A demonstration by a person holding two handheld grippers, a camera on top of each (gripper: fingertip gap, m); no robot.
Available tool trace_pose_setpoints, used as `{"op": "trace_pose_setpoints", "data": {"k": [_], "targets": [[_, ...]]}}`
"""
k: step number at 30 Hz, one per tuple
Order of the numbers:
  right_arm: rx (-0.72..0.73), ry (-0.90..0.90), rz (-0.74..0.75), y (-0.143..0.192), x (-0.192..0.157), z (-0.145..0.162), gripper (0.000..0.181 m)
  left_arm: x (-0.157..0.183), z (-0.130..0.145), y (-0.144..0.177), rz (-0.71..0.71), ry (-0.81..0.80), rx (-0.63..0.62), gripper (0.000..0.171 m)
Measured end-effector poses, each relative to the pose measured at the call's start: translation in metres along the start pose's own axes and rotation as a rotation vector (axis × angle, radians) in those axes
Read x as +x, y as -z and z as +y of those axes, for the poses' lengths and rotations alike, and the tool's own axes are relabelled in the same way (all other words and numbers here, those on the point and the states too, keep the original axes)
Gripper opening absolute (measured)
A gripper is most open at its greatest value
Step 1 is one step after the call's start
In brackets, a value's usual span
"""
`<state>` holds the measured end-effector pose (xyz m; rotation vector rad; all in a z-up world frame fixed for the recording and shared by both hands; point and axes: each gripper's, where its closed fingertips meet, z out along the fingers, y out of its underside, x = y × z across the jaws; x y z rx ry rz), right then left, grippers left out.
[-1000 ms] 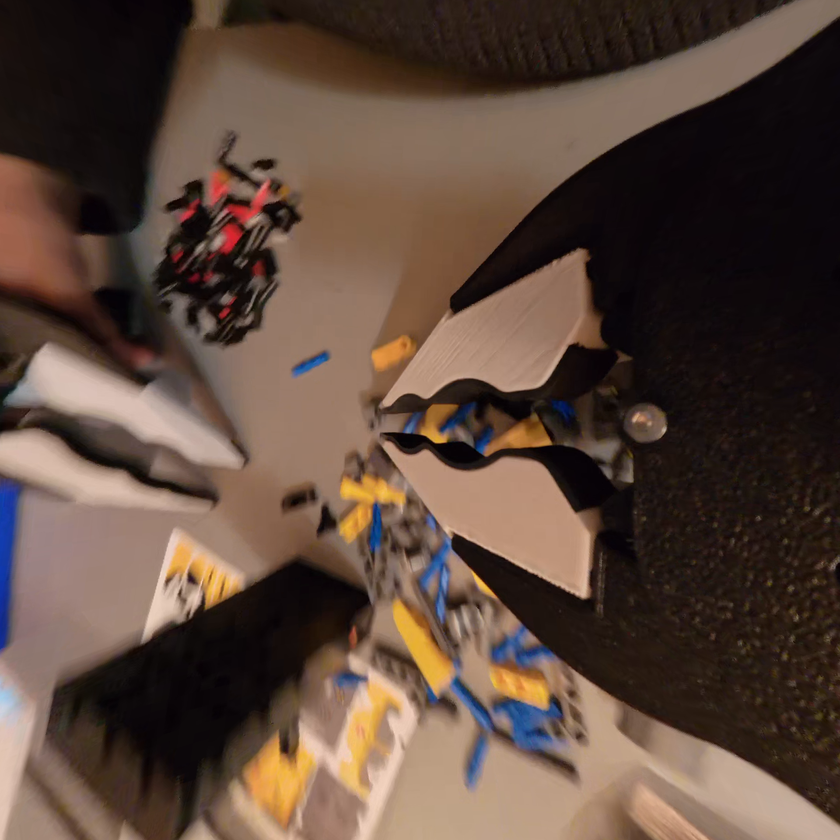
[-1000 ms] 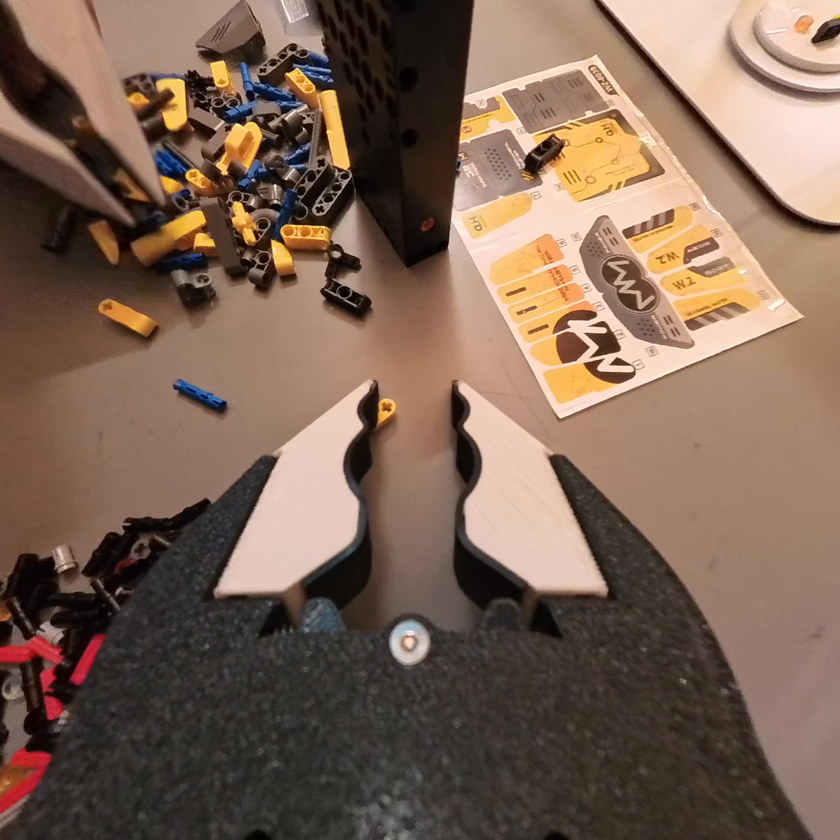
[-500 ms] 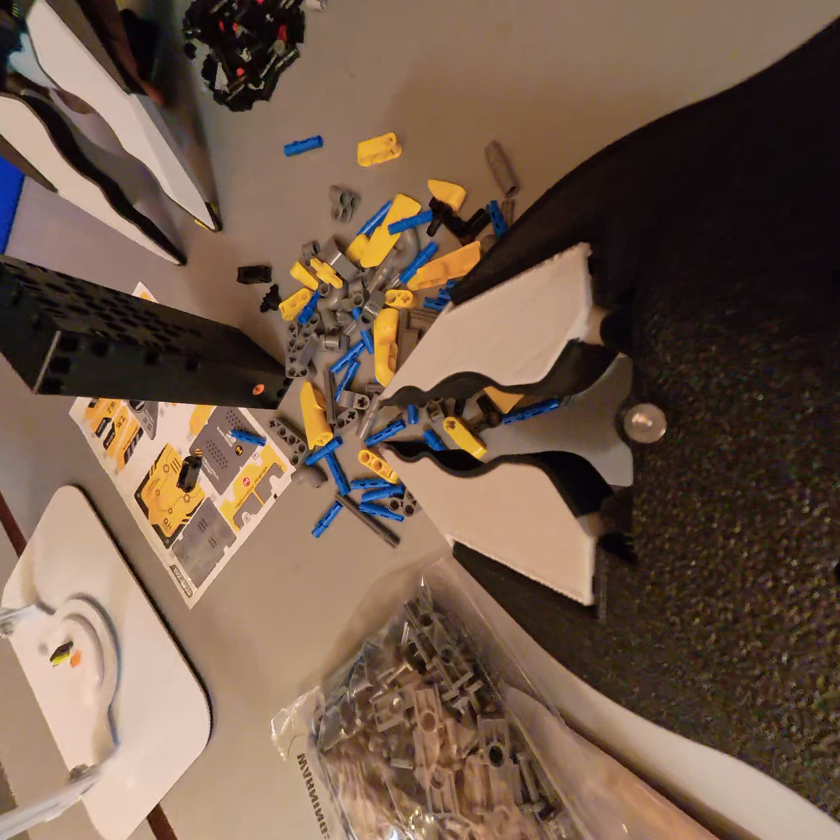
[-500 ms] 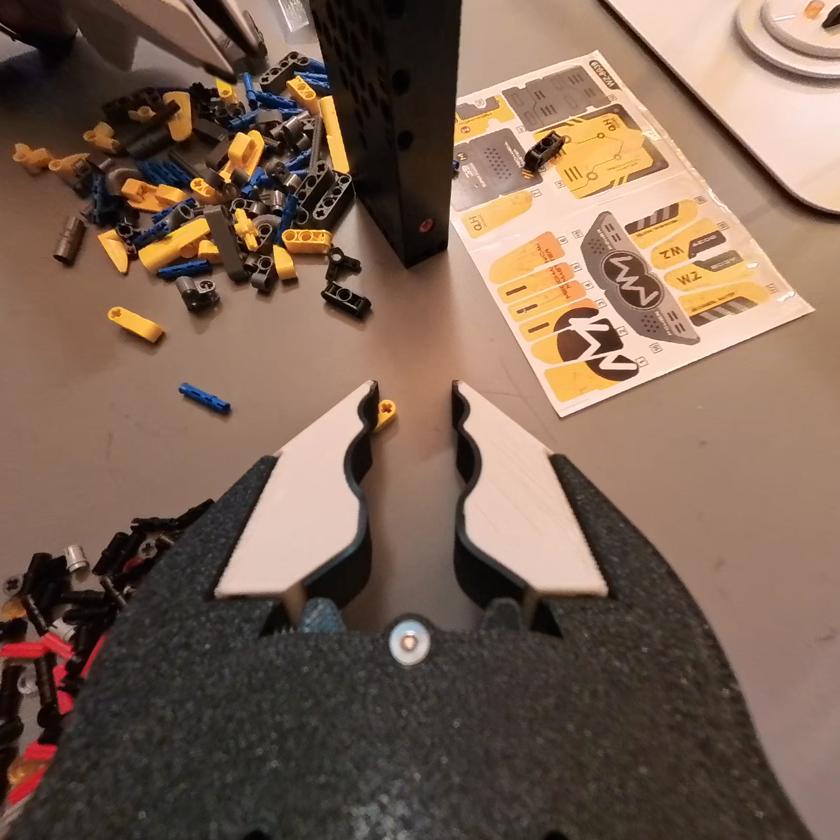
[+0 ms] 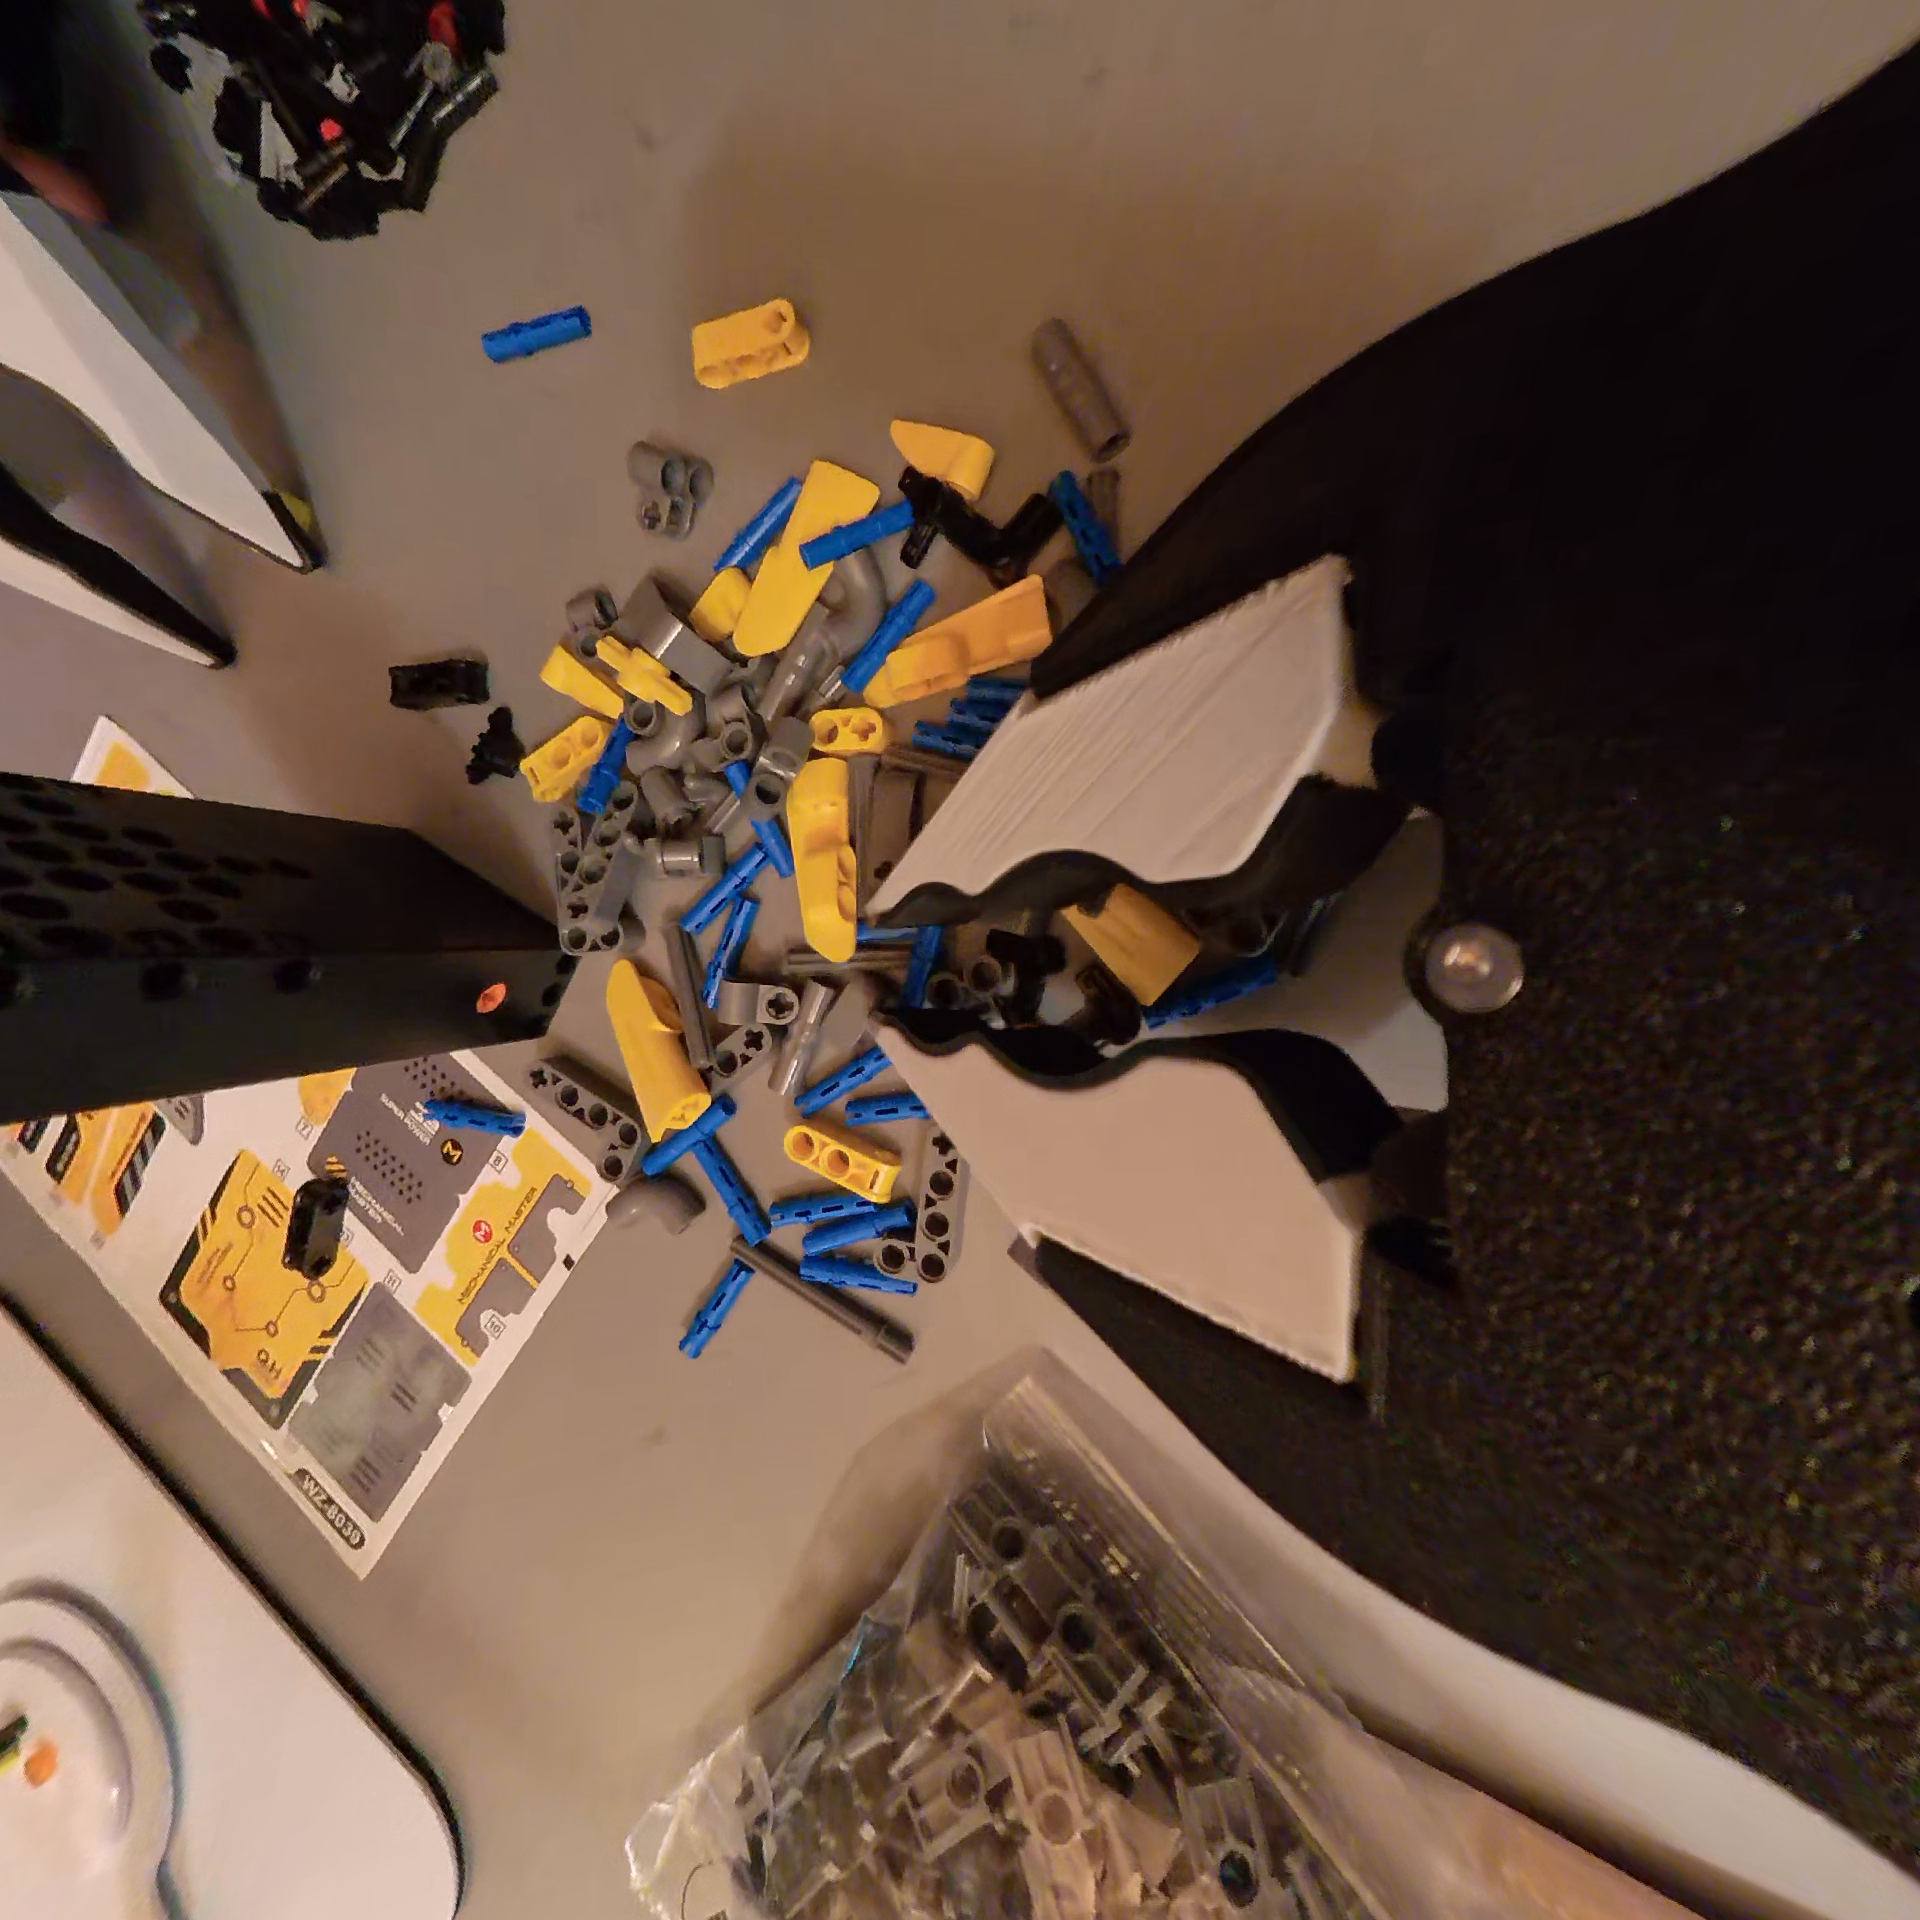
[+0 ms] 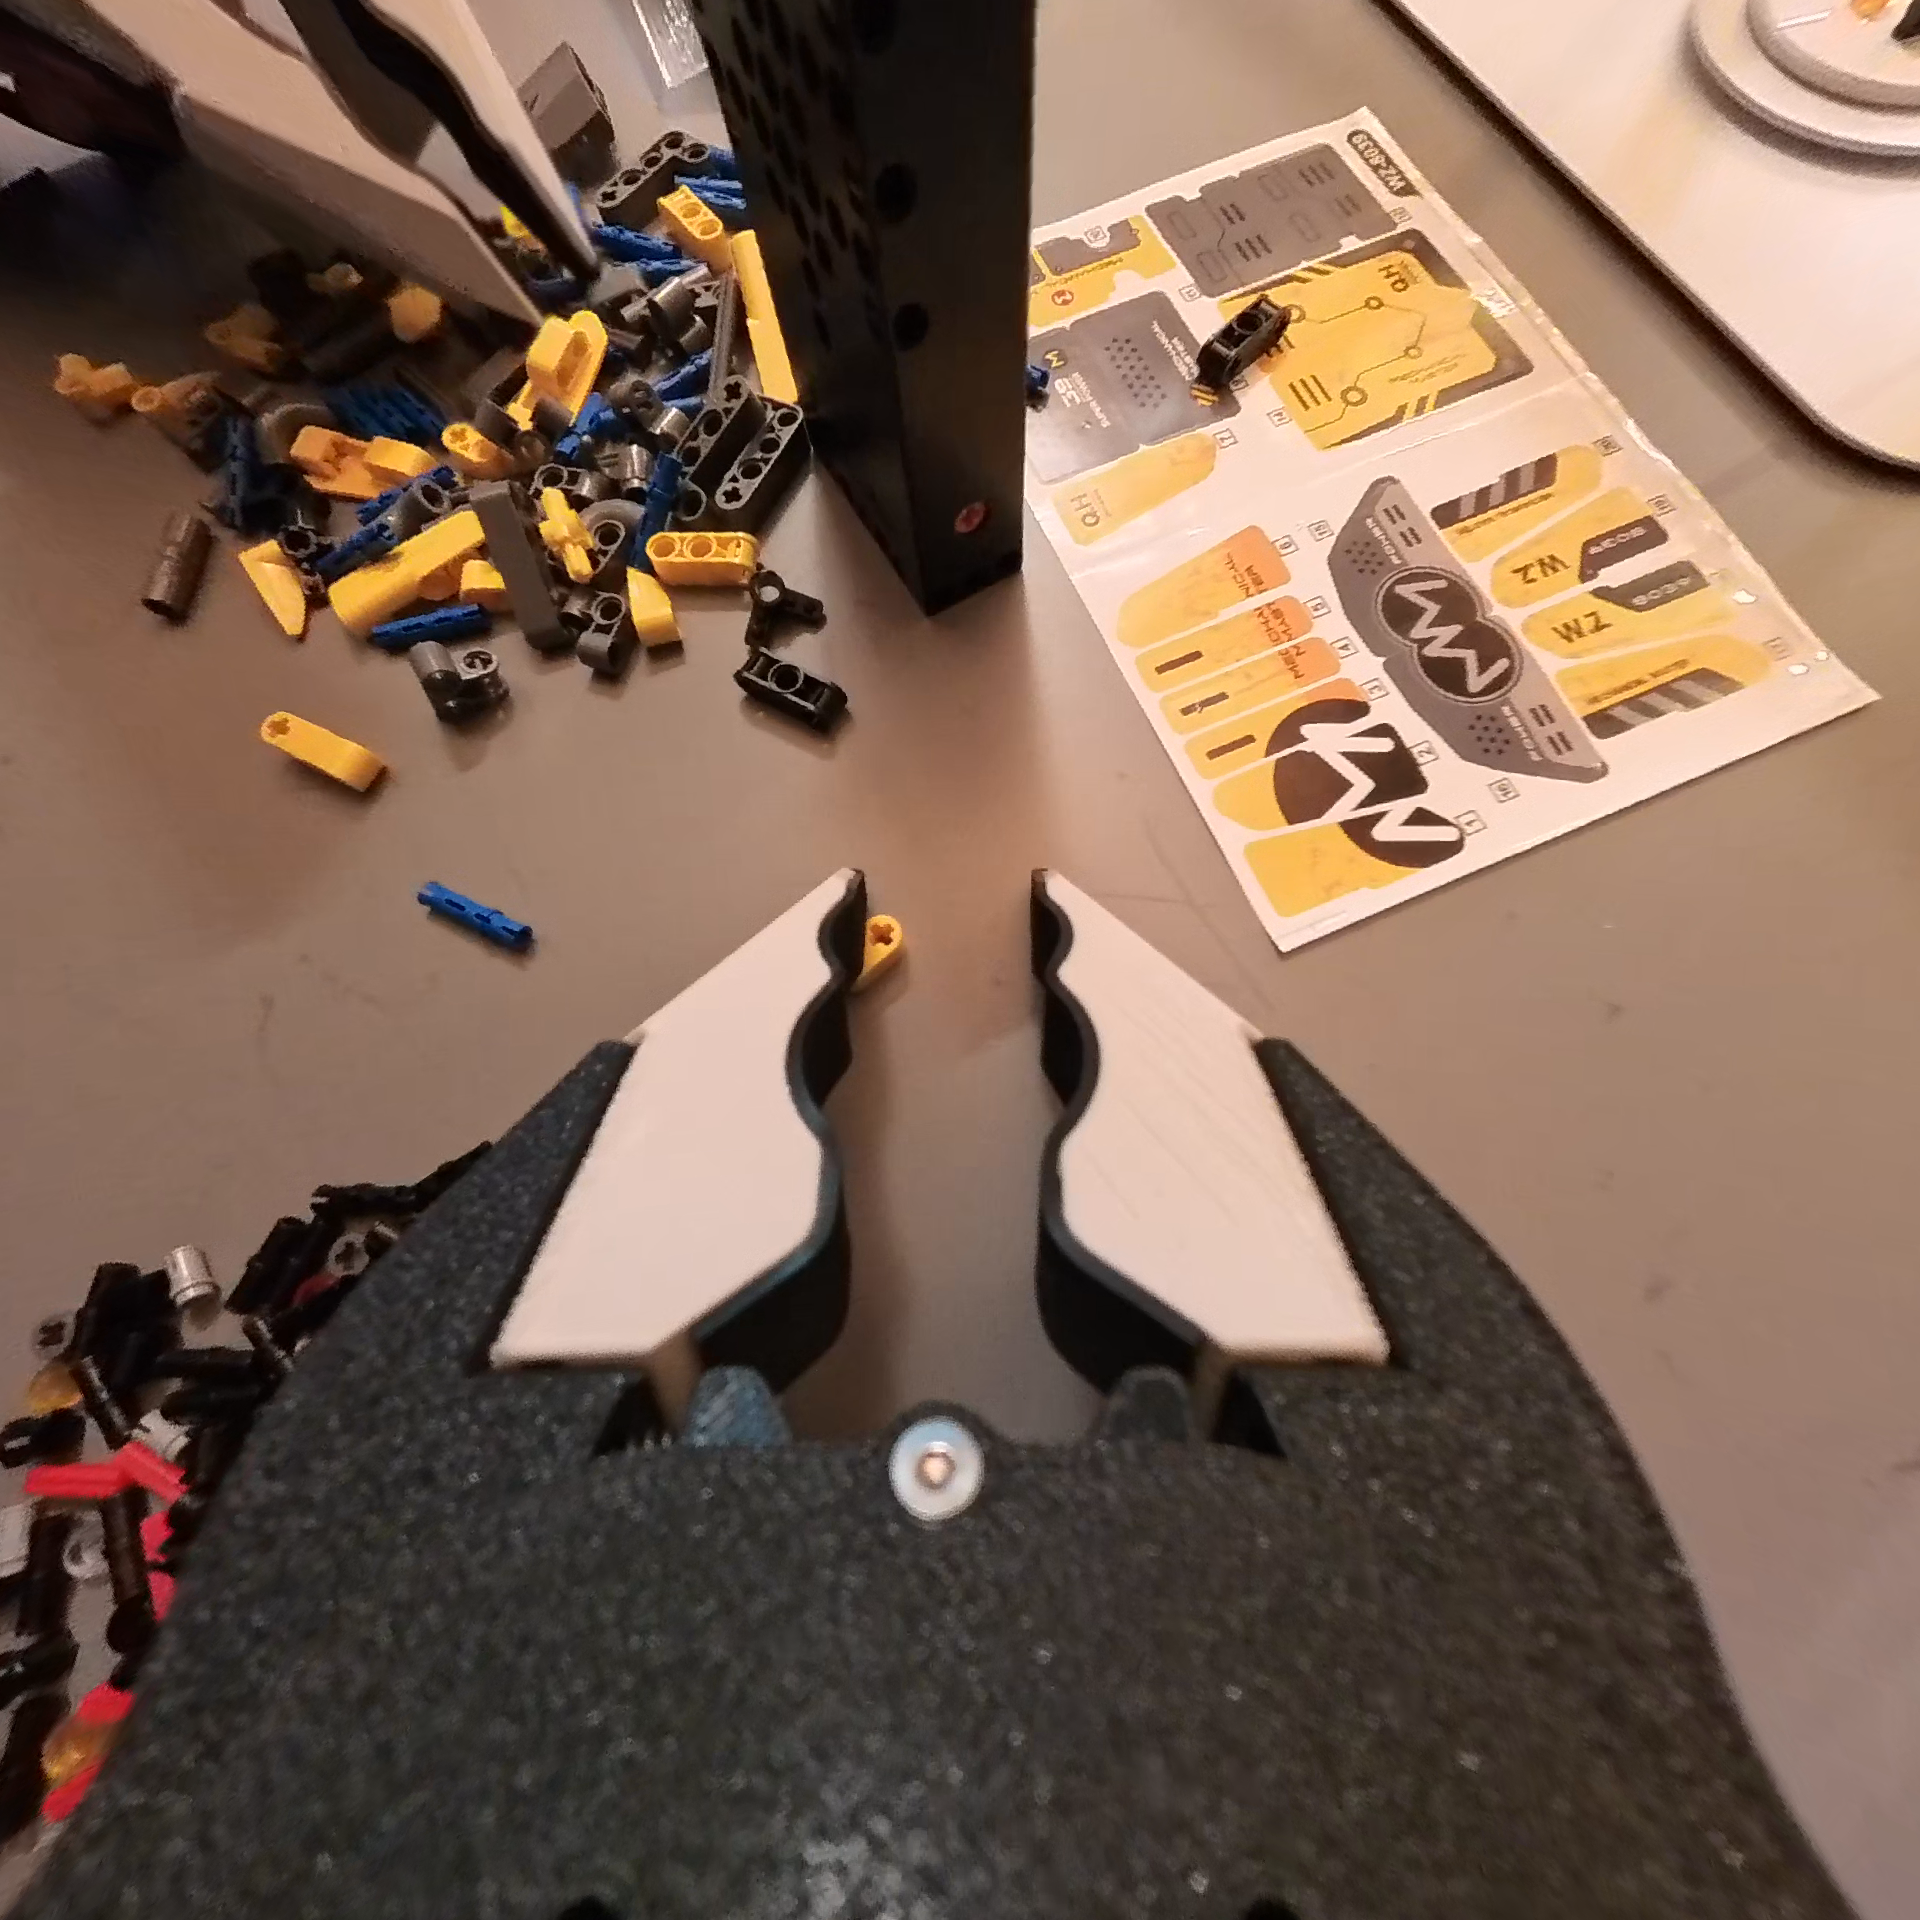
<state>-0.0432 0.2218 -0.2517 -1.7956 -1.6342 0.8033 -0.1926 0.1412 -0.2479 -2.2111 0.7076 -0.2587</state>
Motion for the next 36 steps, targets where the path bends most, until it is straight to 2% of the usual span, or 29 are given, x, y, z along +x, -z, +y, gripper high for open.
{"op": "trace_pose_setpoints", "data": {"k": [15, 25, 31, 34, 36], "targets": [[0.002, -0.026, -0.003, 0.0, 0.002, -0.001, 0.027, 0.001, 0.001, -0.002, 0.007, -0.002, -0.009, 0.014], [-0.006, 0.041, 0.084, -0.001, 0.006, 0.0, 0.021, 0.0, 0.003, -0.004, 0.024, 0.022, -0.029, 0.014], [-0.008, -0.01, 0.097, 0.0, 0.006, 0.001, 0.021, 0.001, 0.003, -0.004, 0.031, 0.023, -0.027, 0.014], [-0.014, -0.051, 0.09, 0.008, 0.005, -0.004, 0.021, 0.003, 0.002, -0.003, 0.063, 0.041, -0.022, 0.014], [0.057, -0.028, 0.154, 0.027, 0.012, -0.02, 0.021, 0.002, 0.001, -0.002, 0.076, 0.063, -0.012, 0.014]]}}
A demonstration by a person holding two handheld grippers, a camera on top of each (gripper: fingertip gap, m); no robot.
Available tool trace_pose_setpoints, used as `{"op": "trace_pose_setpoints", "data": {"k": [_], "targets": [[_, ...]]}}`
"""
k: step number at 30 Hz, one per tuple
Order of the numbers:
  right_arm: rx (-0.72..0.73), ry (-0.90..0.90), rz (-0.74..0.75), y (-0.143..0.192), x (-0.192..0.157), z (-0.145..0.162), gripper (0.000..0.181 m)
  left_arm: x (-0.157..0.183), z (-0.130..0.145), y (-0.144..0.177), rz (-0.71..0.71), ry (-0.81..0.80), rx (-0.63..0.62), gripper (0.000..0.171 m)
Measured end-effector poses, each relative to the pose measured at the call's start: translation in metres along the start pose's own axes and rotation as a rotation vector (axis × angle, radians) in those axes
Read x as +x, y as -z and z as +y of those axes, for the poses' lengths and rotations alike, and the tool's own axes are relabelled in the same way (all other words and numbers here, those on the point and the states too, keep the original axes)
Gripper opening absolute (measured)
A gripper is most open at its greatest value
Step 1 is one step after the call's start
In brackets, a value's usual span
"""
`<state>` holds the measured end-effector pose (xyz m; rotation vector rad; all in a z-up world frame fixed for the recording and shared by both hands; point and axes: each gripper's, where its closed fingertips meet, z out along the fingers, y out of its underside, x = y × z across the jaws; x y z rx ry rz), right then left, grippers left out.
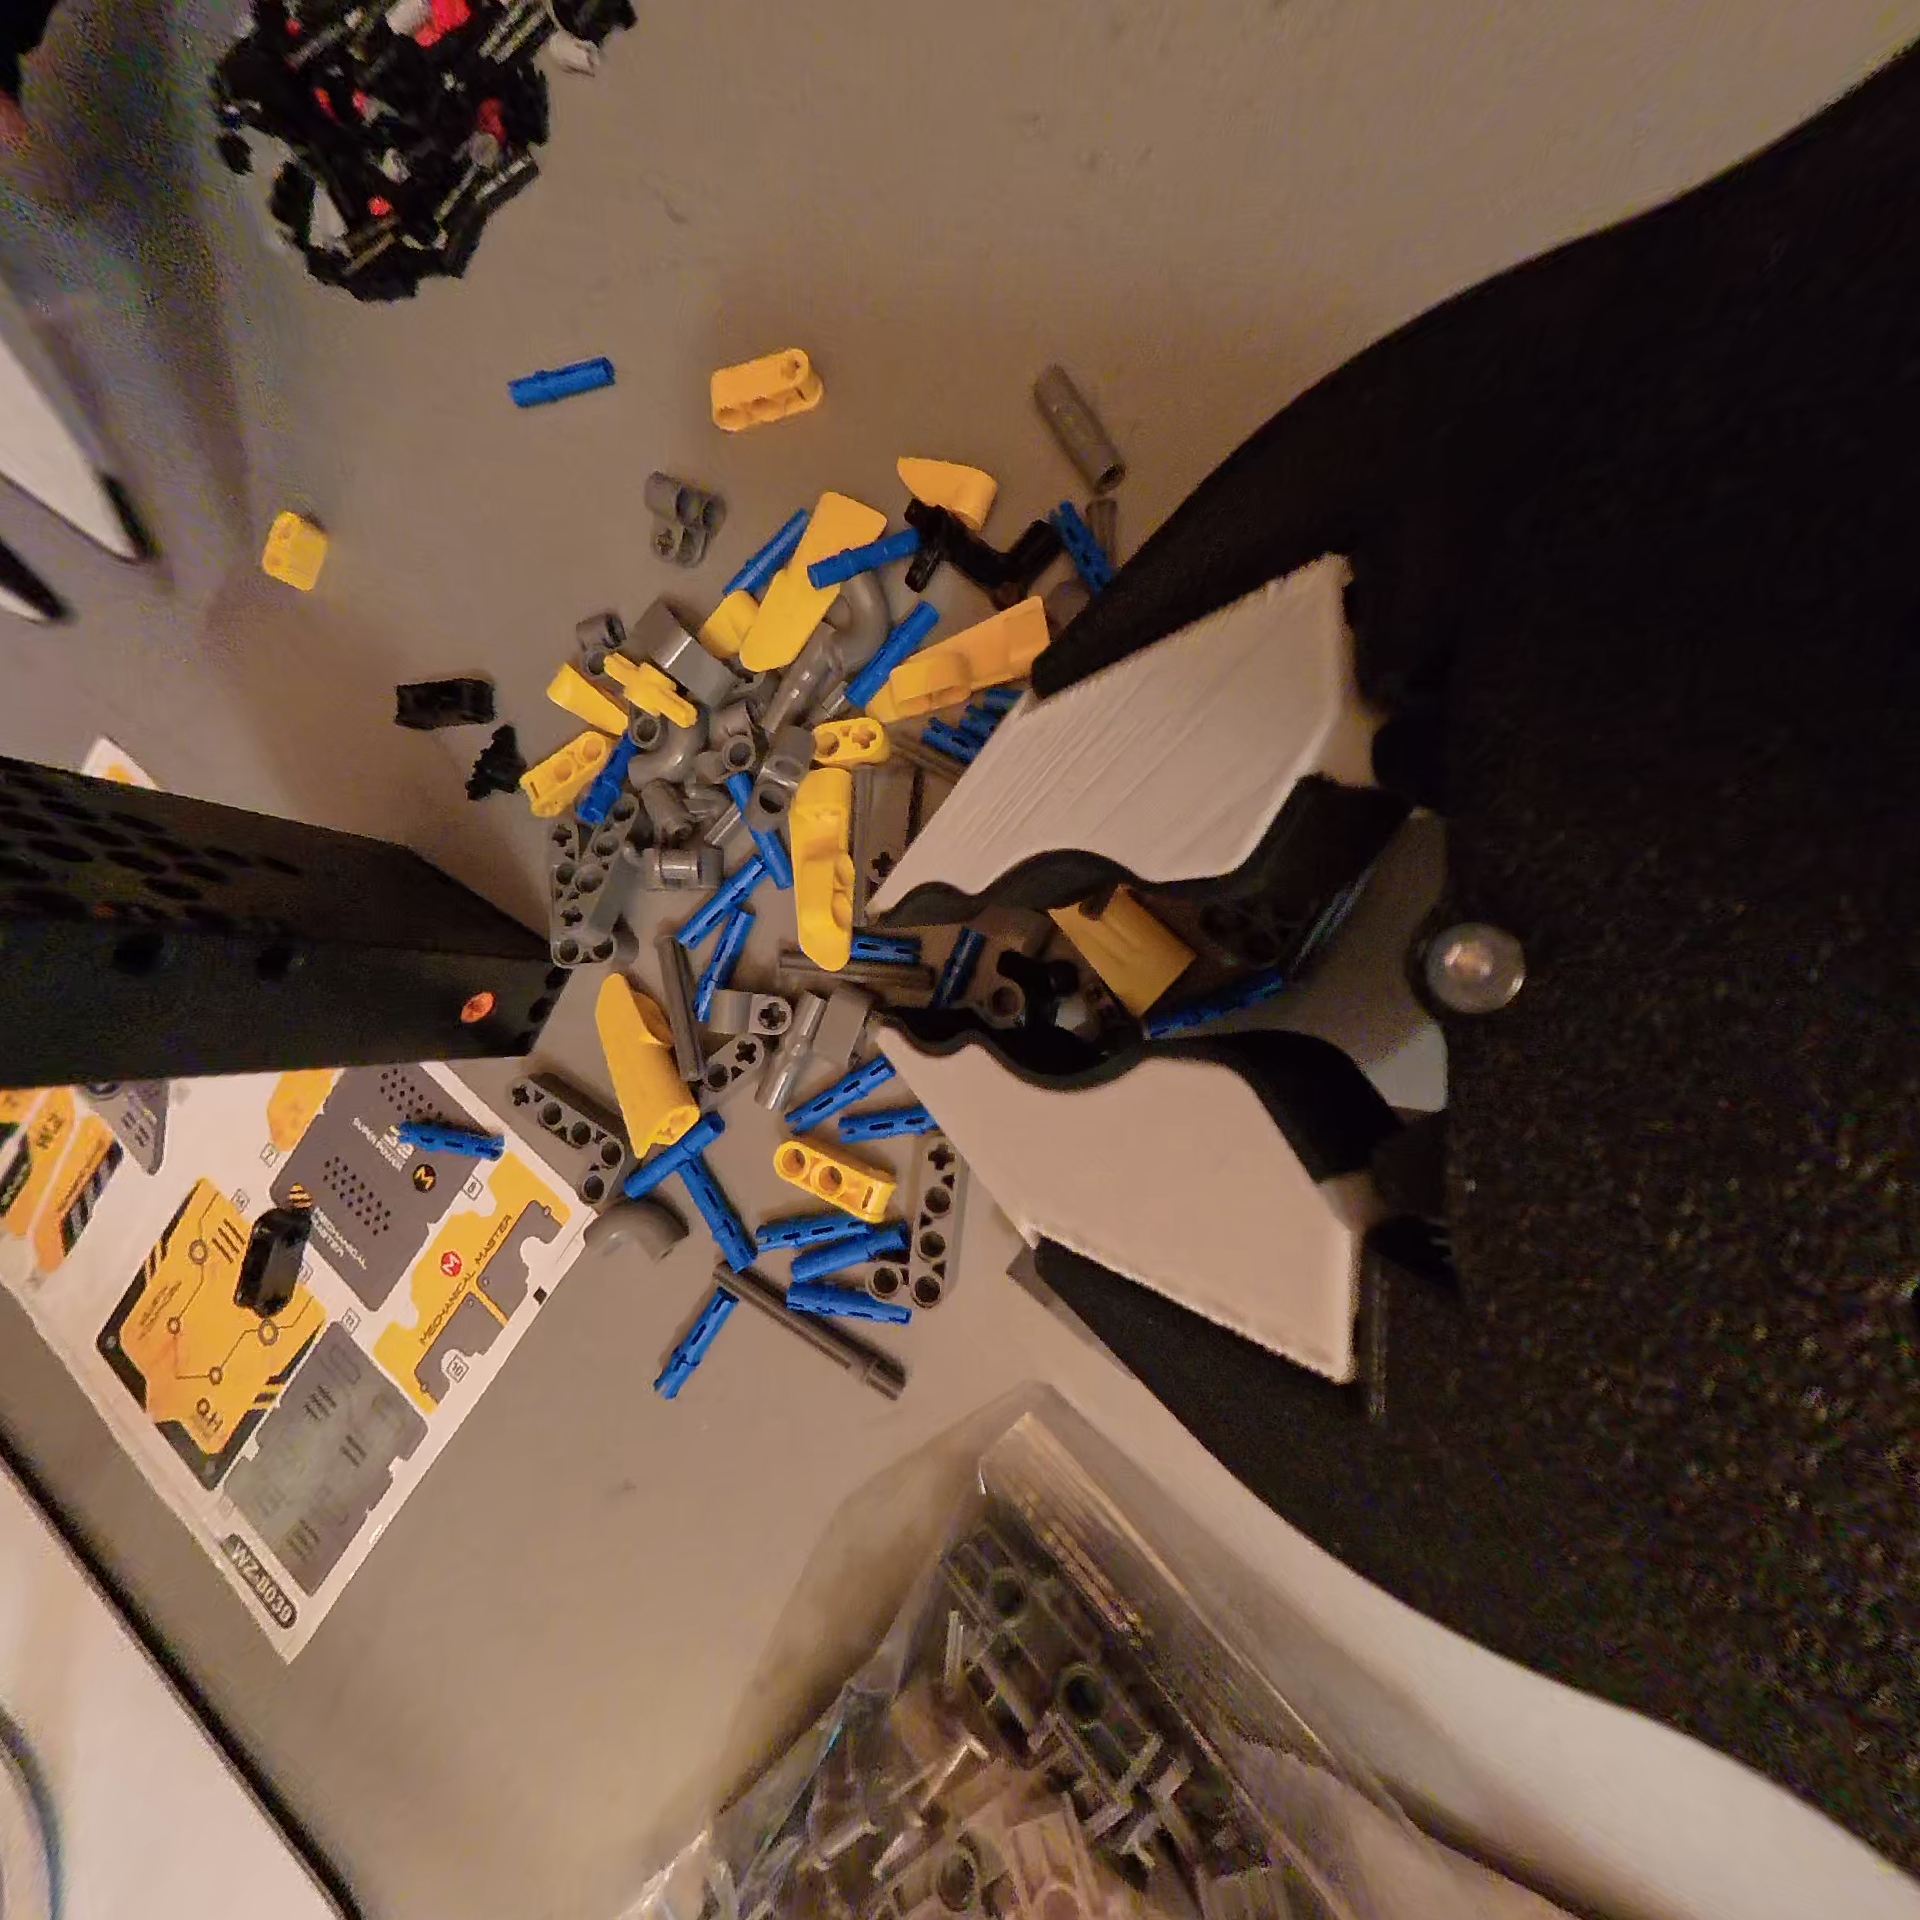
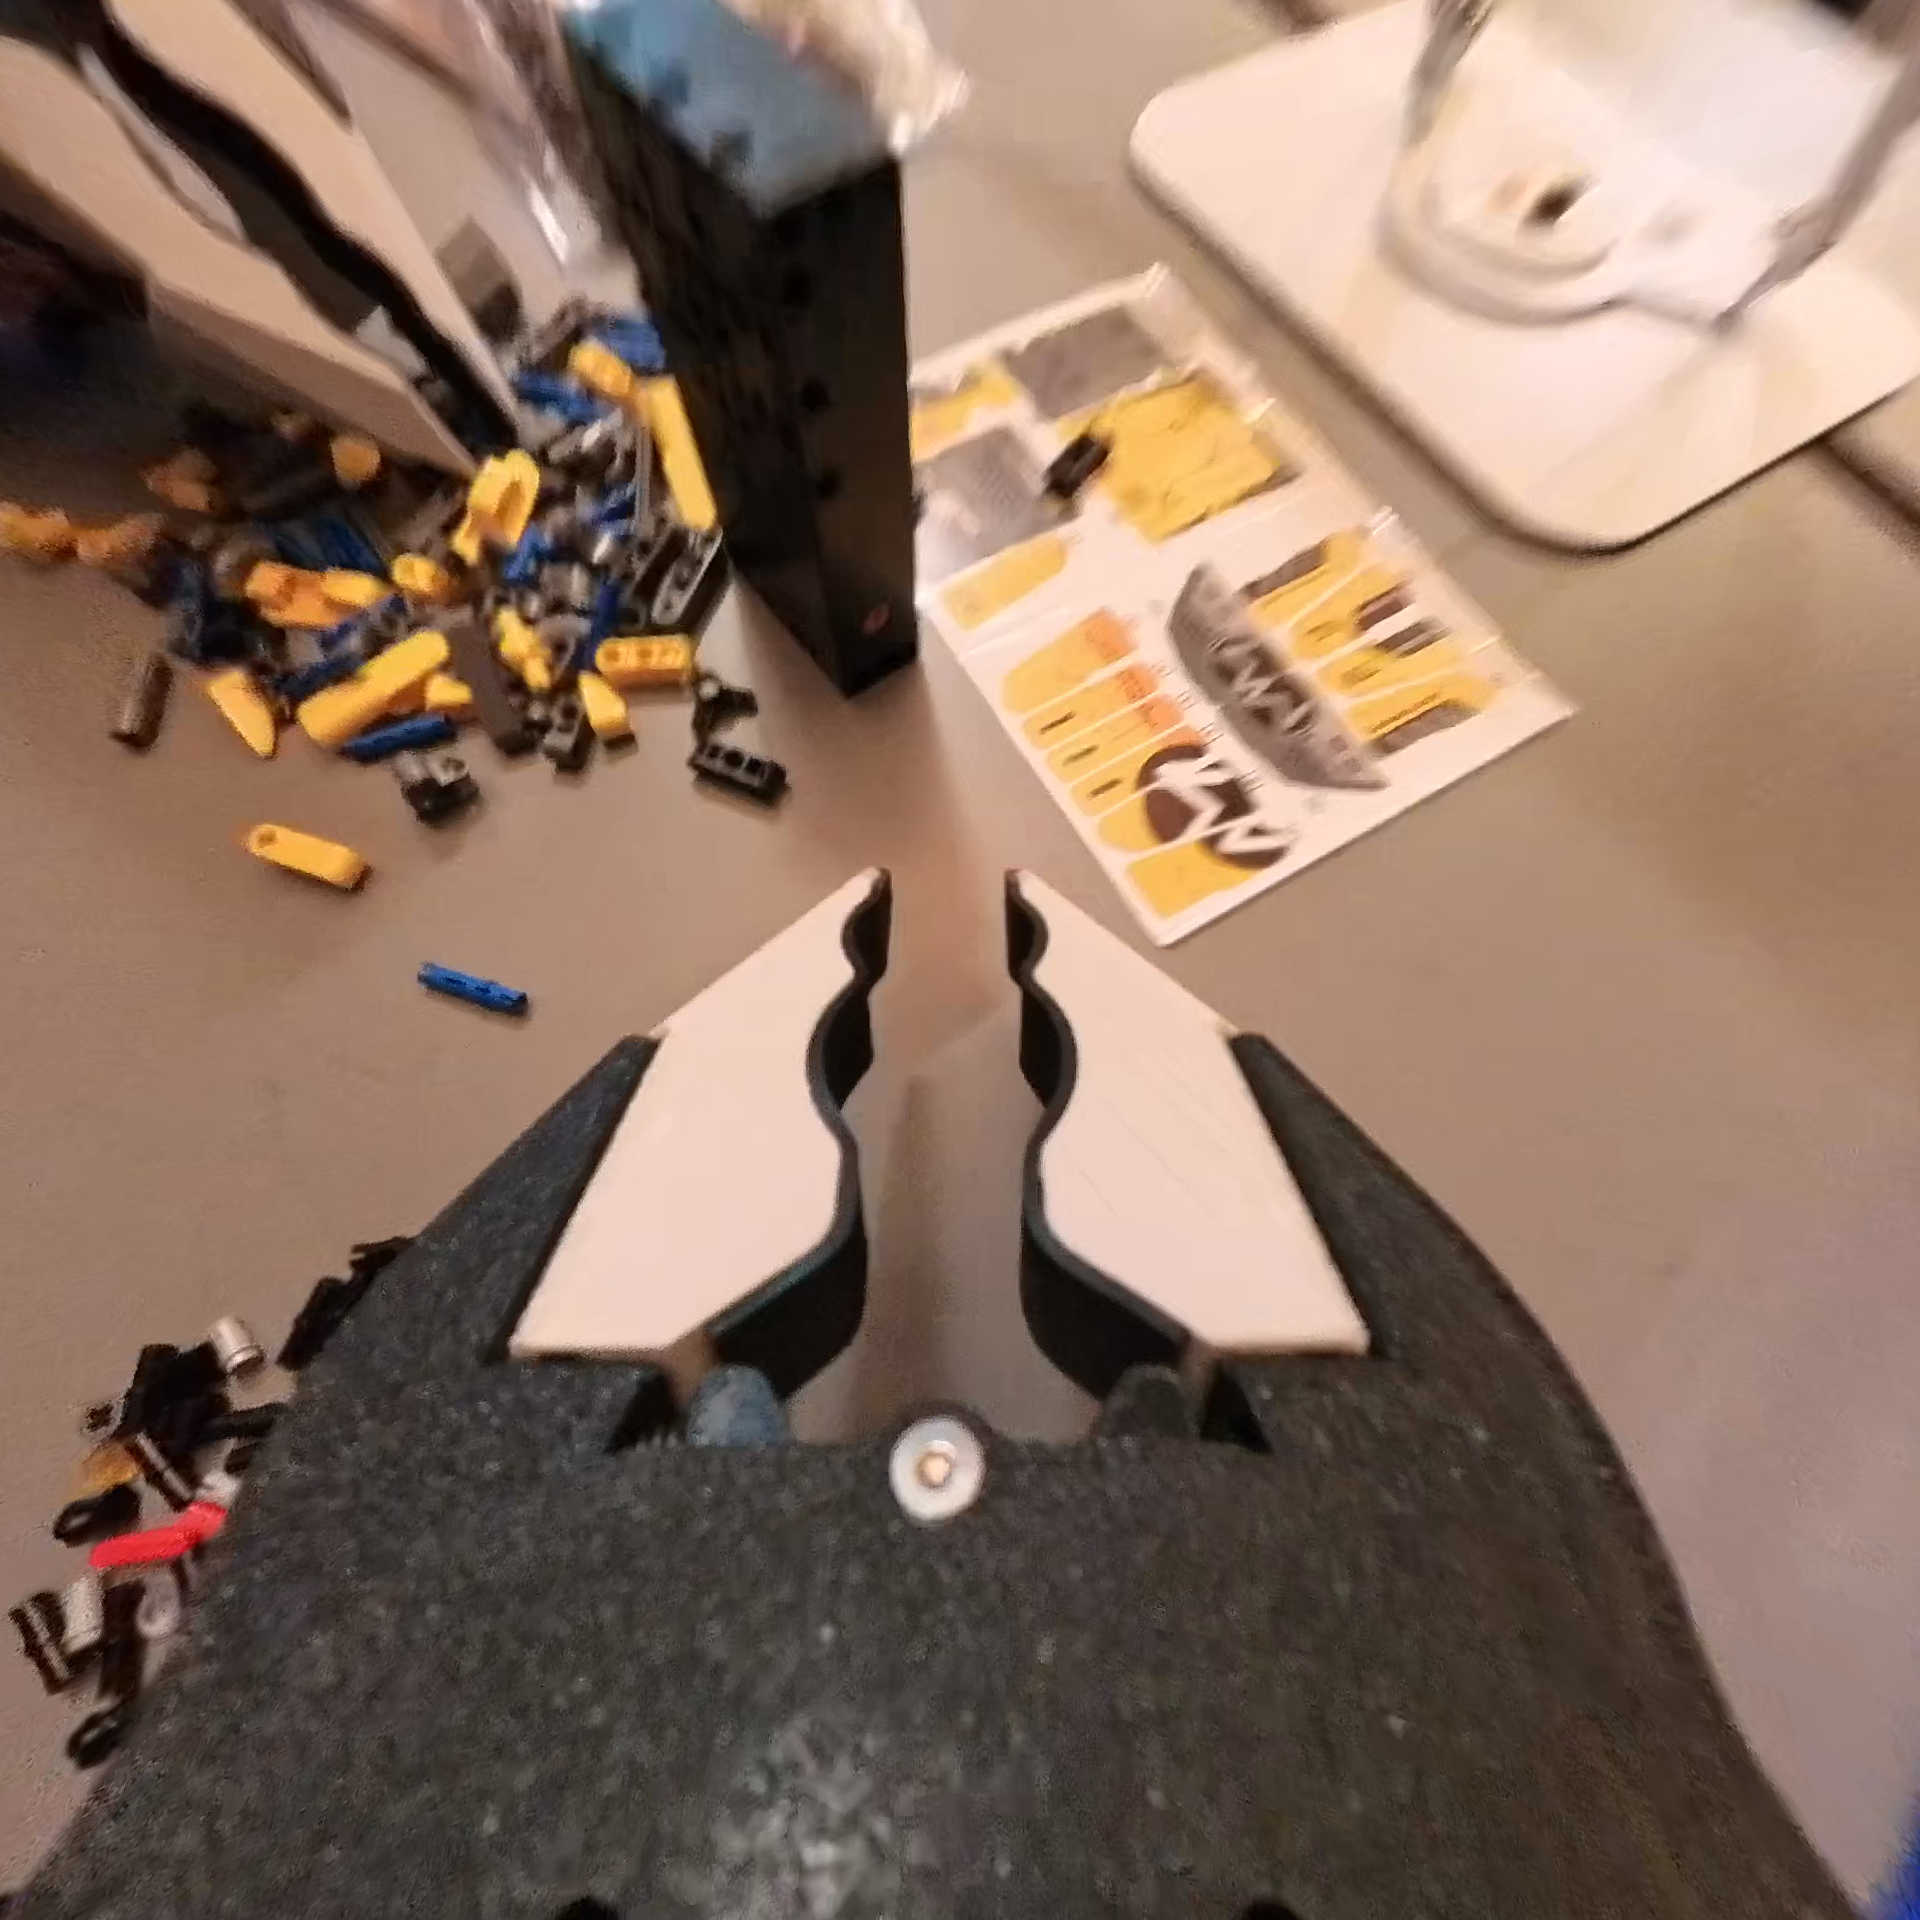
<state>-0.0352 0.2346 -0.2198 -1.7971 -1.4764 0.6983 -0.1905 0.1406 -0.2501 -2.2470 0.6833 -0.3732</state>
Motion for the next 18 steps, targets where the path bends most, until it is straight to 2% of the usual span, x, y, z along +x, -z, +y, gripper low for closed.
{"op": "trace_pose_setpoints", "data": {"k": [2, 5, 7, 9, 11, 13, 18], "targets": [[0.093, 0.056, 0.148, 0.032, 0.02, -0.022, 0.021, -0.002, -0.004, 0.004, 0.002, 0.015, 0.036, 0.014], [0.273, 0.065, 0.475, 0.119, 0.069, -0.043, 0.023, -0.015, -0.024, 0.028, -0.093, 0.035, 0.172, 0.014], [0.449, -0.057, 0.599, 0.185, 0.092, -0.034, 0.036, -0.02, -0.04, 0.051, -0.13, 0.062, 0.271, 0.014], [0.575, -0.119, 0.605, 0.228, 0.099, -0.01, 0.032, -0.025, -0.054, 0.07, -0.159, 0.092, 0.352, 0.014], [0.518, -0.21, 0.66, 0.241, 0.116, 0.037, 0.031, -0.031, -0.061, 0.079, -0.182, 0.112, 0.383, 0.014], [0.433, -0.296, 0.668, 0.235, 0.122, 0.075, 0.049, -0.034, -0.065, 0.077, -0.19, 0.121, 0.38, 0.014], [0.283, -0.314, 0.546, 0.191, 0.108, 0.095, 0.053, -0.019, -0.087, 0.049, -0.115, 0.138, 0.38, 0.014]]}}
